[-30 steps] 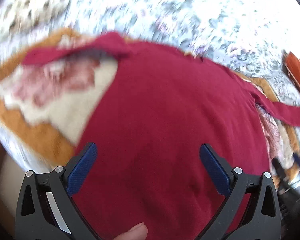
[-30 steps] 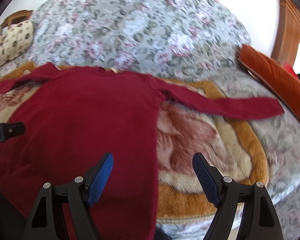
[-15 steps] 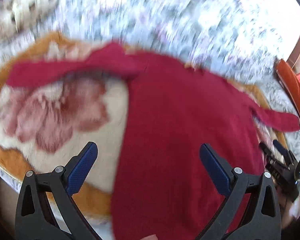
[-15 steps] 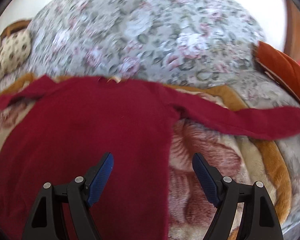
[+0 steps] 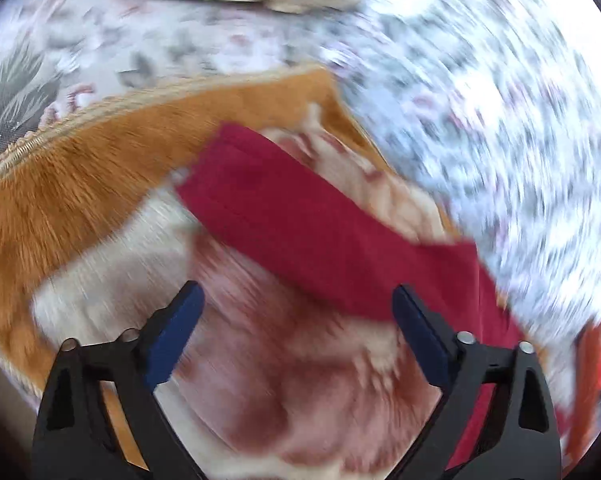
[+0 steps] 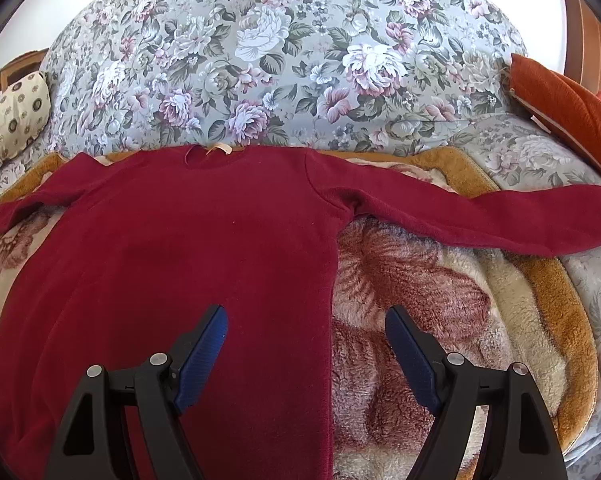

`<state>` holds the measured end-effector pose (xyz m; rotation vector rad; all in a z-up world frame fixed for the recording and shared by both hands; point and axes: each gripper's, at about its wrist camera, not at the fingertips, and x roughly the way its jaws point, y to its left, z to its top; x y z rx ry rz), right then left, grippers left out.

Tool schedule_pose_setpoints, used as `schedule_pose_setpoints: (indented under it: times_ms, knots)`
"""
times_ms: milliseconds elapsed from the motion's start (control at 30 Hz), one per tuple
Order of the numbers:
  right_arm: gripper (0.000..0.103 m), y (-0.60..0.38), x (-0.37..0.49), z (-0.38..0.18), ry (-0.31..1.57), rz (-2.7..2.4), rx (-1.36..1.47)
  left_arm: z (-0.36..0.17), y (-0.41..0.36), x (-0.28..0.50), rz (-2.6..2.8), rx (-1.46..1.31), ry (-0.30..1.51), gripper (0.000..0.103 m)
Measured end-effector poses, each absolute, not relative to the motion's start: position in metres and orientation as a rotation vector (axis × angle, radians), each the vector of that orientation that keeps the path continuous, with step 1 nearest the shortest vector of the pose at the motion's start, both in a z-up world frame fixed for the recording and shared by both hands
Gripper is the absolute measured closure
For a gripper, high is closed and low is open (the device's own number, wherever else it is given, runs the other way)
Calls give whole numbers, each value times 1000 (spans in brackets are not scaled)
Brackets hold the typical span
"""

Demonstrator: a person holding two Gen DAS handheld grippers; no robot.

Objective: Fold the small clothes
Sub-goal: 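Move the left gripper to a red sleeve cuff and grasp it, then carry the sleeve across the shirt body with the left gripper and release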

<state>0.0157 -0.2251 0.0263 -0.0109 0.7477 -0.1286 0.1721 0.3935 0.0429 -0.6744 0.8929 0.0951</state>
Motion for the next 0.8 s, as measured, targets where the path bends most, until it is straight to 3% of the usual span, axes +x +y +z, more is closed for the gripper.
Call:
schedule_pose_setpoints:
  times_ms: [100,300,367,467,533,567,700,800]
  knots:
    - [24,-220,17,25,756,-130,-38,26,416,178,72,-817,910,27]
    - [24,-214,23,21,785,-127,-77,9,432,191,50,-966,838,28]
    - [24,-215,23,20,789,-128,-74,11,435,196,48,-980,803,35]
    - [24,-217,24,19,798,-132,-69,18,433,198,73,-937,762,57]
    - [24,-215,25,18,805,-134,-76,17,429,201,134,-870,778,85]
    - [24,-215,26,18,808,-134,-80,15,429,202,178,-836,801,90]
    - [24,-211,26,16,813,-132,-101,8,423,206,268,-769,814,90]
    - [24,-211,26,16,812,-136,-97,23,410,202,287,-696,755,97]
